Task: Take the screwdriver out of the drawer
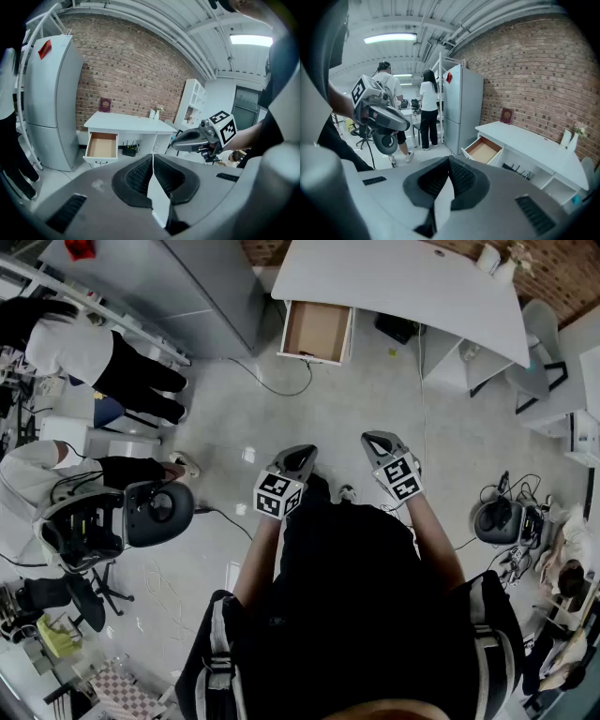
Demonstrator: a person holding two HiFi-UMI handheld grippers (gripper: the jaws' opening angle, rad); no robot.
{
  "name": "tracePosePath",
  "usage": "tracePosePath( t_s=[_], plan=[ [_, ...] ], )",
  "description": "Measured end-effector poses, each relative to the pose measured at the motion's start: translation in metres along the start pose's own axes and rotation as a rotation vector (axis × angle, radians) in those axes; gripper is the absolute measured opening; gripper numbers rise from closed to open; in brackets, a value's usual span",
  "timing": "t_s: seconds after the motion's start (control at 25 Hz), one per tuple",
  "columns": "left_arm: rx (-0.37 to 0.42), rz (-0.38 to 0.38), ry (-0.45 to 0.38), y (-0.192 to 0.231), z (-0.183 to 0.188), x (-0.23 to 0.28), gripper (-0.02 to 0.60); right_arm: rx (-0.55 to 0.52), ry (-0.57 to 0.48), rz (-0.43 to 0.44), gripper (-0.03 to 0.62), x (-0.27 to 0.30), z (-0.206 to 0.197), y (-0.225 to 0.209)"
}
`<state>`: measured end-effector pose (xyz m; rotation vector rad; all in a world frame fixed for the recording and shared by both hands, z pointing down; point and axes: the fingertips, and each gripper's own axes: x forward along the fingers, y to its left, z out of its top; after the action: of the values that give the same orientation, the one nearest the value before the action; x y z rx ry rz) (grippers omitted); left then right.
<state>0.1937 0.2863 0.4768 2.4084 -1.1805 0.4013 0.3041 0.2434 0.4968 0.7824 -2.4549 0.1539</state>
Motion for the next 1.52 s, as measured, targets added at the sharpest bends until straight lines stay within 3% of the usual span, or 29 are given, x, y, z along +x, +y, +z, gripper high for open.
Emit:
tracePosePath(
  t_s=[0.76, 1.52],
  plan=[
    [-0.026, -0.006, 0.008, 0.038, 0.017, 0.009, 0.018, 0.046, 0.020, 0.052, 0.055, 0.033, 0.017, -0.003],
    [-0.043, -0.058, 0.012, 0.133, 0.043, 0.020, 0.018, 0.027, 0.071, 0.012, 0.055, 0.112, 0.060, -0.017]
  ],
)
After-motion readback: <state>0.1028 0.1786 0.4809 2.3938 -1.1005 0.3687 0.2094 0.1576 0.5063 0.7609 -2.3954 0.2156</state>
